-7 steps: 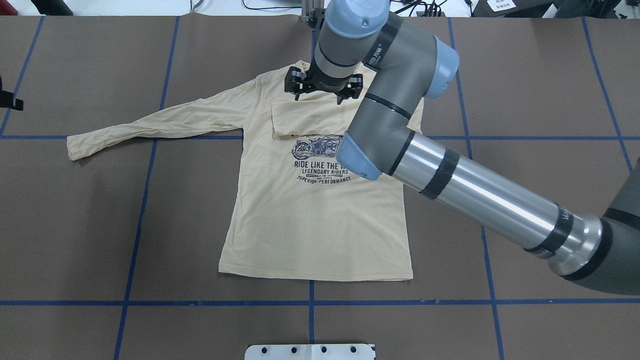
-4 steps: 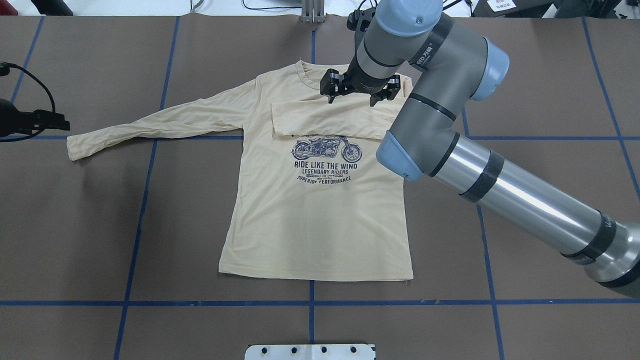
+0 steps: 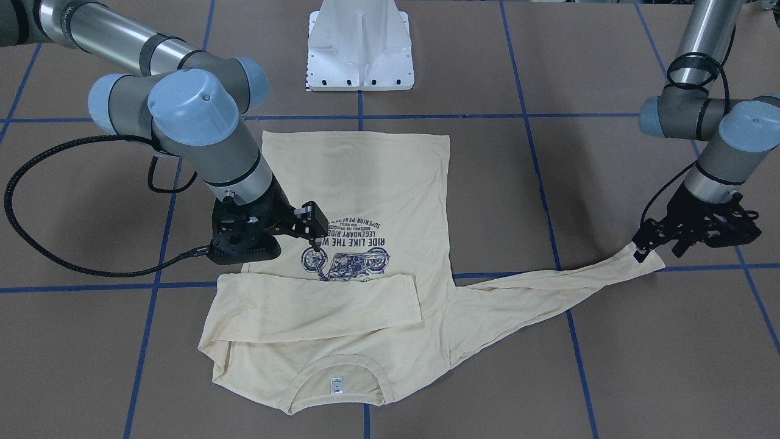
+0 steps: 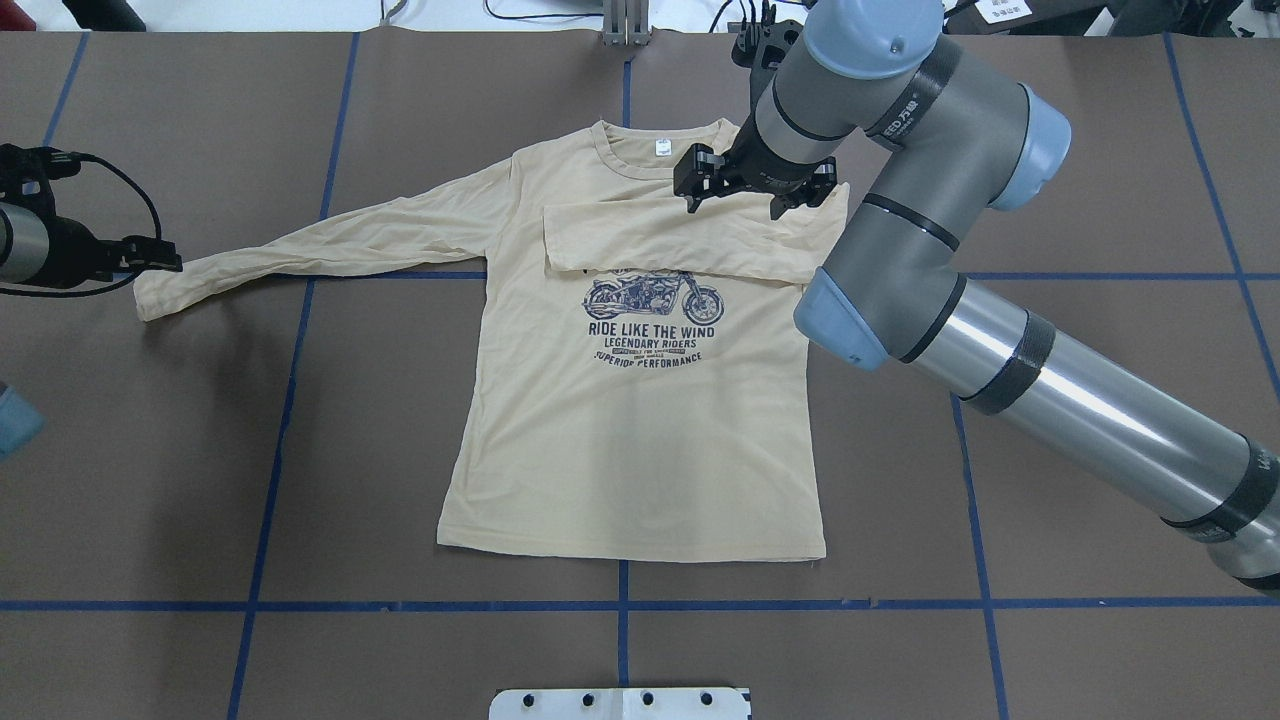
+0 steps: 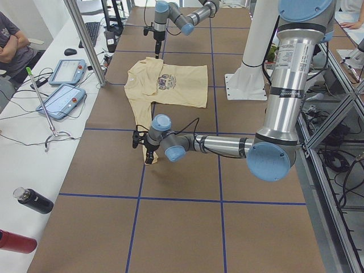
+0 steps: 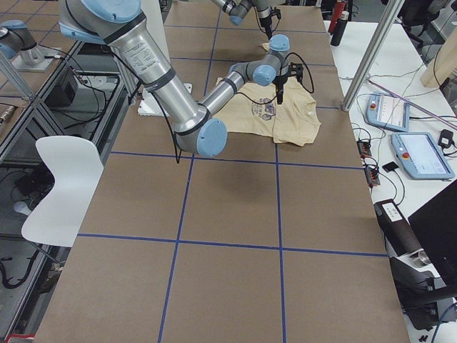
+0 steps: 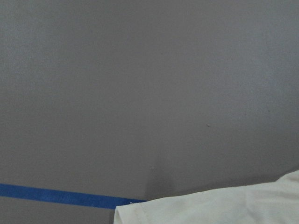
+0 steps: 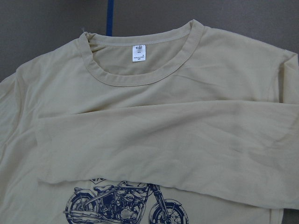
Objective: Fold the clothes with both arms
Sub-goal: 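Release the sleeve with the right gripper while the left gripper grasps the other cuff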
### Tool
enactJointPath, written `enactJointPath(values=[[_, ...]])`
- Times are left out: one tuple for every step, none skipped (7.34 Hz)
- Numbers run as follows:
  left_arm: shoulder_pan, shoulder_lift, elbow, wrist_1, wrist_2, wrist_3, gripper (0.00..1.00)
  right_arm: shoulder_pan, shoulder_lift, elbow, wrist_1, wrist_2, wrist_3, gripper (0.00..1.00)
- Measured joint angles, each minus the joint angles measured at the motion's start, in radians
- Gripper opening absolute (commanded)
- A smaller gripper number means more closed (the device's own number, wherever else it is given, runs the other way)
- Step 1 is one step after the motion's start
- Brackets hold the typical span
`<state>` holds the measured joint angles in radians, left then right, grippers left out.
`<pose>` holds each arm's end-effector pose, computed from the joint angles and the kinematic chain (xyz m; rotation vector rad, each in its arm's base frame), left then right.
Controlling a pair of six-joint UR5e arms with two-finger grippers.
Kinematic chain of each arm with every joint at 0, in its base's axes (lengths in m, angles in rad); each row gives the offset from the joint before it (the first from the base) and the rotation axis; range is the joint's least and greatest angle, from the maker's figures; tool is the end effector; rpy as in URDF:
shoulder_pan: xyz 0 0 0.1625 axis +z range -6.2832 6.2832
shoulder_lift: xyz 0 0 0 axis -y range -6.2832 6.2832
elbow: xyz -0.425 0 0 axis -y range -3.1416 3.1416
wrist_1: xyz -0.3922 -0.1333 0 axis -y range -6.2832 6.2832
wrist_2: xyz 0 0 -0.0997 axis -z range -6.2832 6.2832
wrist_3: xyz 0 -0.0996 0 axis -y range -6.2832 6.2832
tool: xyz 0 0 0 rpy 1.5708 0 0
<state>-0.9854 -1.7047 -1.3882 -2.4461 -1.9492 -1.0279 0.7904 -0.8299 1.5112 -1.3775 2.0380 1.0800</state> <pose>0.2423 -0.5402 0.5921 0.3081 0.8377 -0.2565 -0.4463 -0.5765 0.2096 0.1624 -0.9476 0.0719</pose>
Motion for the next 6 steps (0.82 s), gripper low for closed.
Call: enactJointPath(values=[[0.005, -0.002, 0.003, -0.001, 0.001, -0.001, 0.90, 0.003, -0.002, 0.001, 0.000, 0.000, 0.000, 1.00], [0.013, -0.002, 0.004, -0.002, 0.003, -0.001, 0.90, 0.006, -0.003, 0.001, 0.000, 0.001, 0.000, 1.00], [0.018, -0.003, 0.004, -0.001, 0.004, -0.001, 0.90, 0.008, -0.005, 0.002, 0.000, 0.001, 0.000, 1.00], [0.021, -0.002, 0.005, 0.000, 0.006, 0.000, 0.90, 0.008, -0.006, 0.002, 0.000, 0.001, 0.000, 1.00], [0.021, -0.002, 0.007, 0.001, 0.007, 0.001, 0.90, 0.009, -0.006, 0.002, 0.000, 0.001, 0.000, 1.00], [0.024, -0.002, 0.010, 0.002, 0.007, 0.002, 0.90, 0.010, -0.006, 0.001, 0.000, 0.001, 0.000, 1.00]])
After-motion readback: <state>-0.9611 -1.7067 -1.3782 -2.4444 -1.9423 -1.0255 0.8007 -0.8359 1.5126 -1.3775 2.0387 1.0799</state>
